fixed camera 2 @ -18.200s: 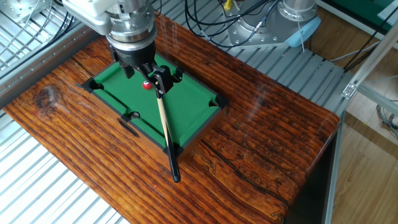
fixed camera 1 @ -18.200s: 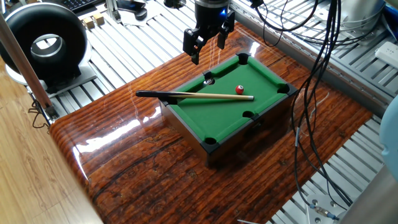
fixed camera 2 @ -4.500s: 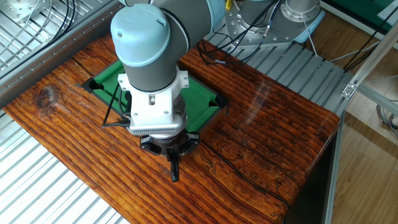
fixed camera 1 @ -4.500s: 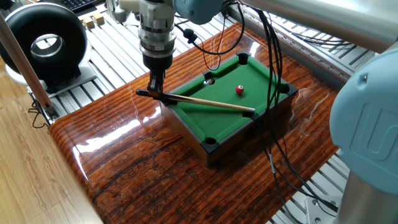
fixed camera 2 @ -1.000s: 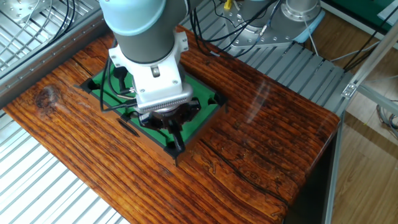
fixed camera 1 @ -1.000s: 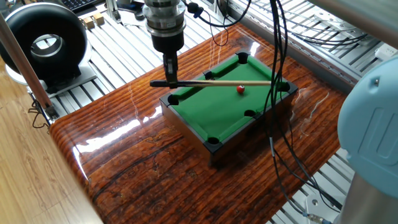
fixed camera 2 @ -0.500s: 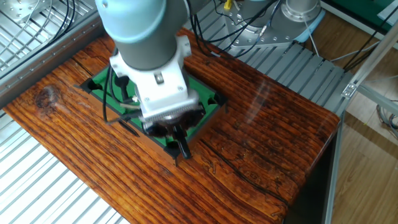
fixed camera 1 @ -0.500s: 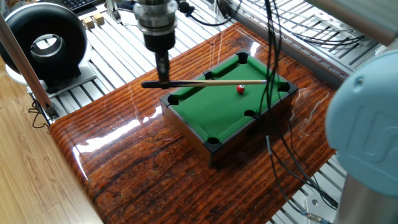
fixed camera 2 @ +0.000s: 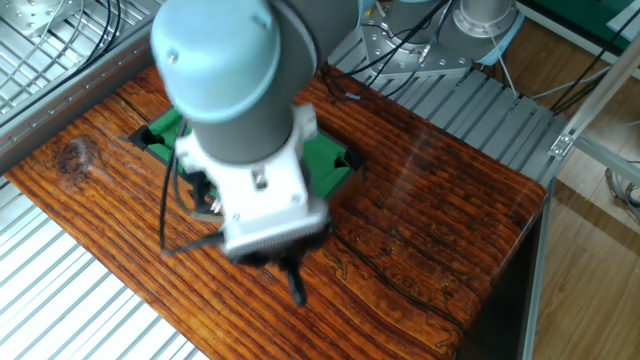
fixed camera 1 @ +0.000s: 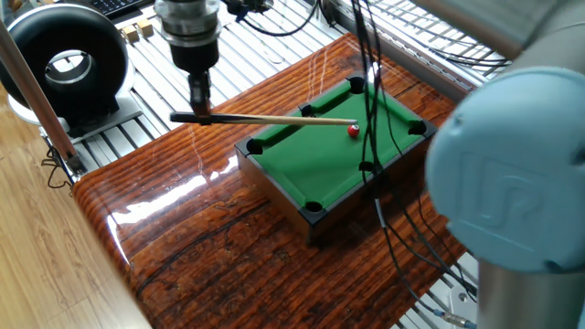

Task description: Hit the pool ball

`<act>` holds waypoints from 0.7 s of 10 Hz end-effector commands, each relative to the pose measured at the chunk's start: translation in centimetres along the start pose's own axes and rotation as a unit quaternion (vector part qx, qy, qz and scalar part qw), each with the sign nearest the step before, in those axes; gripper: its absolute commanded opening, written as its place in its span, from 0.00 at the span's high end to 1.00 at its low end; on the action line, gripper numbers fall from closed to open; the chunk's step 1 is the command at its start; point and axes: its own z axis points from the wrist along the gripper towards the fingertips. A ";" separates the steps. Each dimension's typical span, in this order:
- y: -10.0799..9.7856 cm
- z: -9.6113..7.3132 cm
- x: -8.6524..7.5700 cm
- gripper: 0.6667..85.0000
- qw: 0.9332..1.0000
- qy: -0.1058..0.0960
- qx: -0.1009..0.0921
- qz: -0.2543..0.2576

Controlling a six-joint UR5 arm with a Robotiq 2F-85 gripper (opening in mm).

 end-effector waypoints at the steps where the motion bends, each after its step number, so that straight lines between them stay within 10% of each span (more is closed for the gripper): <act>1: -2.9 1.1 -3.2 1.00 0.999 -0.029 0.013 0.039; 7: -4.5 1.1 -1.8 1.00 0.998 -0.028 0.016 0.062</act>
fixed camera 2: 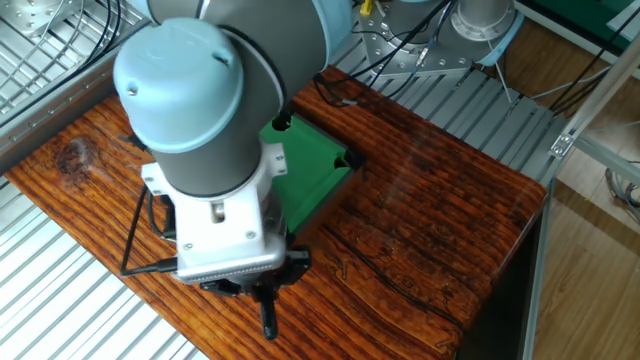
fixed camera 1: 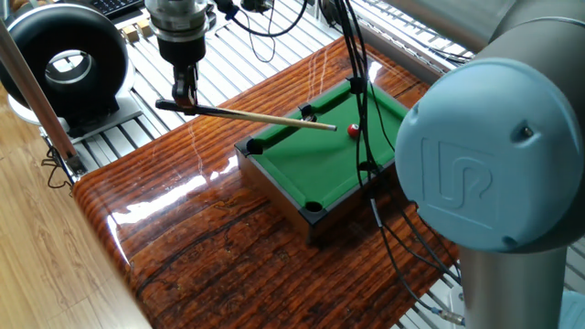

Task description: Hit the pool ball

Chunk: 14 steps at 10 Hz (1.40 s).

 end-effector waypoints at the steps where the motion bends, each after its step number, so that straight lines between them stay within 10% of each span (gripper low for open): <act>1: -0.9 0.4 0.5 1.00 1.000 -0.002 0.000 -0.003; 14: 0.6 1.4 2.2 1.00 0.999 0.001 -0.025 -0.036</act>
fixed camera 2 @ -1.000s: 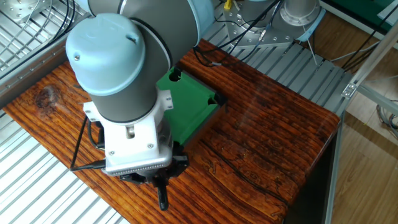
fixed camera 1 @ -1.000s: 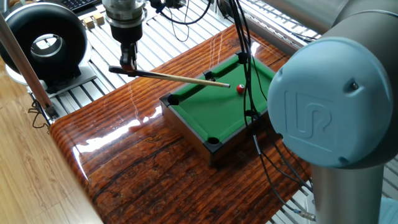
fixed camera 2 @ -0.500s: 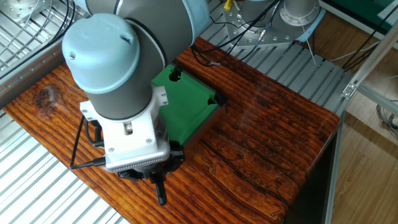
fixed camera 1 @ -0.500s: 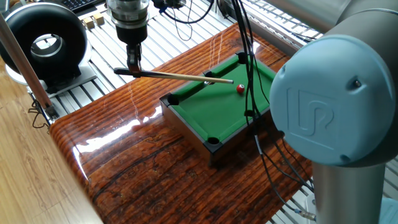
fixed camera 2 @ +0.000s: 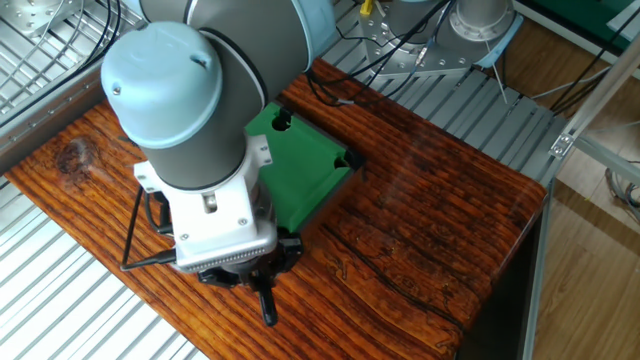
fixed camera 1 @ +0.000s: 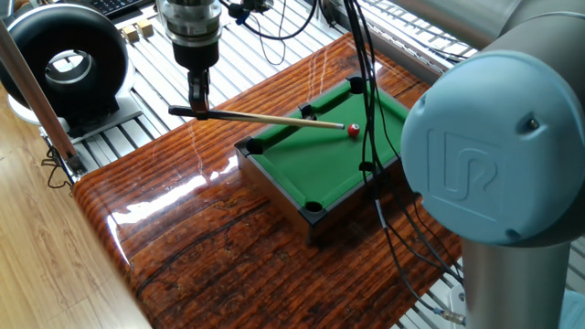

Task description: Hit the pool ball

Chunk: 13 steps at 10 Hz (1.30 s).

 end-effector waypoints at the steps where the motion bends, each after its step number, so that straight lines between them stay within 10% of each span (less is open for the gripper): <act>1: 0.6 0.0 0.3 1.00 1.000 0.000 -0.010 0.003; 10: -0.1 0.1 1.0 1.00 1.000 0.002 0.002 -0.002; 13: -0.9 0.0 6.8 1.00 0.999 0.049 0.015 -0.003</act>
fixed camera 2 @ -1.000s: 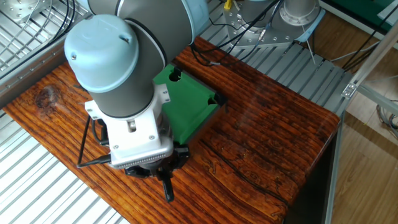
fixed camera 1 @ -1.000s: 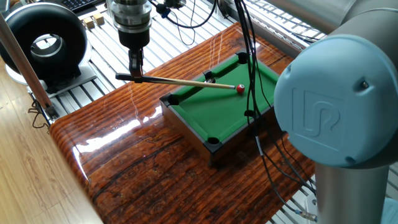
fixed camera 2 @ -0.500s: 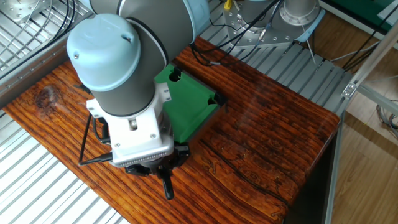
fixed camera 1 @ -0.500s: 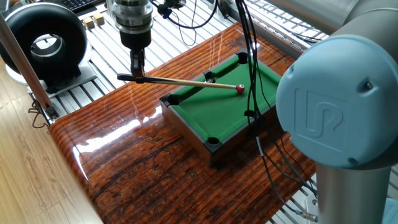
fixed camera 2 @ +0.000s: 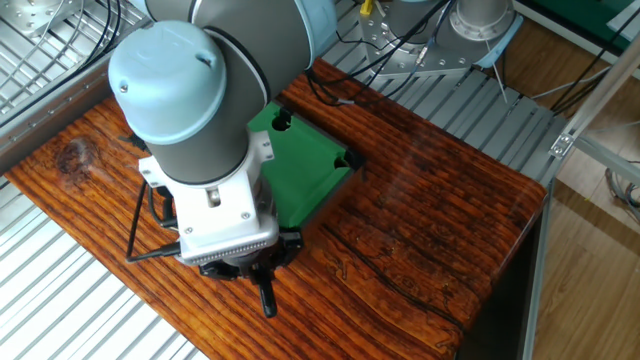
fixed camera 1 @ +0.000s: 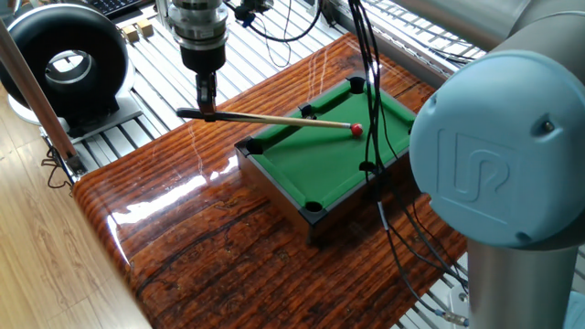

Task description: Hit the pool ball

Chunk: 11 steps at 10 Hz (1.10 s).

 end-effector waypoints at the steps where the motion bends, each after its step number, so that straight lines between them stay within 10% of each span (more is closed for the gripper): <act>1: -0.4 -1.5 7.5 1.00 0.998 0.064 0.010 0.002; 3: 0.2 -2.1 8.0 1.00 0.998 0.063 0.002 0.007; 7: -0.2 -0.7 2.1 1.00 1.000 -0.008 -0.005 0.017; 11: 0.1 -0.7 2.8 1.00 1.000 -0.010 -0.006 0.018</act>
